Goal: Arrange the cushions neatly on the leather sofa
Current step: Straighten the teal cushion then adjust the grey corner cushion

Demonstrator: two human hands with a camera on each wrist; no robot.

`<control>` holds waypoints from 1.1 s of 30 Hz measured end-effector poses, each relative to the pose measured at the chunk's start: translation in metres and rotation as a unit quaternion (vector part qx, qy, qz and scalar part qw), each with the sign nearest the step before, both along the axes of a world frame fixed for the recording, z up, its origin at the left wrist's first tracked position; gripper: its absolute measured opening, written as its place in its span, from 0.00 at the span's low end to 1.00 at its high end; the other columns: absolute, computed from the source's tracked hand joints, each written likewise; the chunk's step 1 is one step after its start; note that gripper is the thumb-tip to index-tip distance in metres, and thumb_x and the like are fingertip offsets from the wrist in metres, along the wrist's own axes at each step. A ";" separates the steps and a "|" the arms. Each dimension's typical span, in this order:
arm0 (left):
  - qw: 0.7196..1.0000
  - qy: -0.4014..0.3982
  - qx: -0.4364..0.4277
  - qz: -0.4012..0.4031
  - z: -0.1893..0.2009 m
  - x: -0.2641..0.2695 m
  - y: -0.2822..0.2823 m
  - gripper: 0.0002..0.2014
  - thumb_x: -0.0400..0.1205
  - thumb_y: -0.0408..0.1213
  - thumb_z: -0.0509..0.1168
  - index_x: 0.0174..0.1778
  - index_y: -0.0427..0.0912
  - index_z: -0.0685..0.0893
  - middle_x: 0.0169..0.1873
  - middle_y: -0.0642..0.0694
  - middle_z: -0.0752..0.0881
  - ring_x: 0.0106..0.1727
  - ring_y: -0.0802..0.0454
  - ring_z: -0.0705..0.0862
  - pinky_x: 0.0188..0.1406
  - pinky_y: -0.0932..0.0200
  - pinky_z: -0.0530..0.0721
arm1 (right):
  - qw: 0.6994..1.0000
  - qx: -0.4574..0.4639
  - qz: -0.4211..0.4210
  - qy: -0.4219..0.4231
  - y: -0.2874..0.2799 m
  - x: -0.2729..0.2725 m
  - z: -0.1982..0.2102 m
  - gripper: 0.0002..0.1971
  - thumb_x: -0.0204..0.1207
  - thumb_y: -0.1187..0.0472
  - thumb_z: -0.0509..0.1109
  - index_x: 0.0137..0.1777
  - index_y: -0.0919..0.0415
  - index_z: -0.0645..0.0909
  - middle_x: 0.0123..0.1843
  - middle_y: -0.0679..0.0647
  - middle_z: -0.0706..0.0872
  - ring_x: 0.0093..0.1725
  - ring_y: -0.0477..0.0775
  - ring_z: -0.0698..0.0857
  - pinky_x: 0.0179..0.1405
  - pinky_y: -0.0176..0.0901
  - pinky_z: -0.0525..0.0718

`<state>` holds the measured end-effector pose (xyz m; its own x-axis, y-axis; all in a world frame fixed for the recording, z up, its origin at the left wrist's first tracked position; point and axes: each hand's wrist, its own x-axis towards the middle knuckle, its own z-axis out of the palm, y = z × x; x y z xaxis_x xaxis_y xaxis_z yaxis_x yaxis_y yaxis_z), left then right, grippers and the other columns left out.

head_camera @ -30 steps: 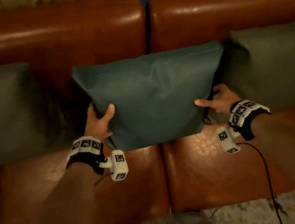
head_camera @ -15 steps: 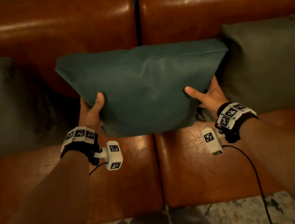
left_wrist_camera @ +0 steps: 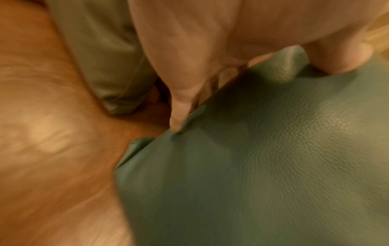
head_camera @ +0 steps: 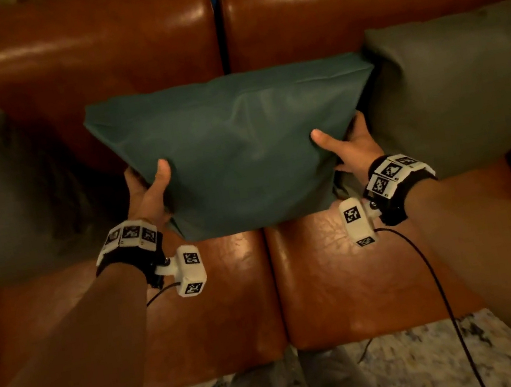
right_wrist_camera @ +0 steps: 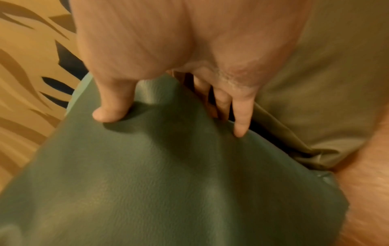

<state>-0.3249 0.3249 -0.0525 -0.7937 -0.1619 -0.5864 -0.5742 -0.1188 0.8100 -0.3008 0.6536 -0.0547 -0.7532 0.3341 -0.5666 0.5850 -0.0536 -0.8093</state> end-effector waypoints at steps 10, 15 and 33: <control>0.945 -0.138 -0.172 -0.240 -0.043 0.092 0.089 0.05 0.77 0.40 0.66 0.40 0.46 0.87 0.32 0.41 0.91 0.42 0.33 0.88 0.39 0.53 0.87 | 0.976 0.112 0.057 -0.178 0.104 0.100 -0.010 0.09 0.72 0.62 0.81 0.38 0.52 0.82 0.49 0.59 0.87 0.44 0.55 0.84 0.45 0.47 0.83; 0.941 -0.087 -0.073 -0.319 -0.018 0.079 0.239 0.03 0.81 0.39 0.66 0.42 0.46 0.82 0.36 0.46 0.85 0.35 0.51 0.82 0.24 0.65 0.81 | 0.961 0.186 0.008 -0.203 0.206 0.108 -0.003 0.39 0.53 0.37 0.86 0.61 0.56 0.77 0.61 0.56 0.86 0.63 0.63 0.86 0.69 0.61 0.83; 0.977 -0.091 0.161 -0.106 -0.011 0.017 0.457 0.40 0.63 0.59 0.77 0.72 0.67 0.70 0.75 0.50 0.76 0.75 0.38 0.75 0.63 0.20 0.76 | 0.988 0.024 -0.133 -0.071 0.432 0.049 0.030 0.51 0.62 0.45 0.85 0.82 0.40 0.60 0.71 0.41 0.75 0.74 0.56 0.76 0.72 0.75 0.74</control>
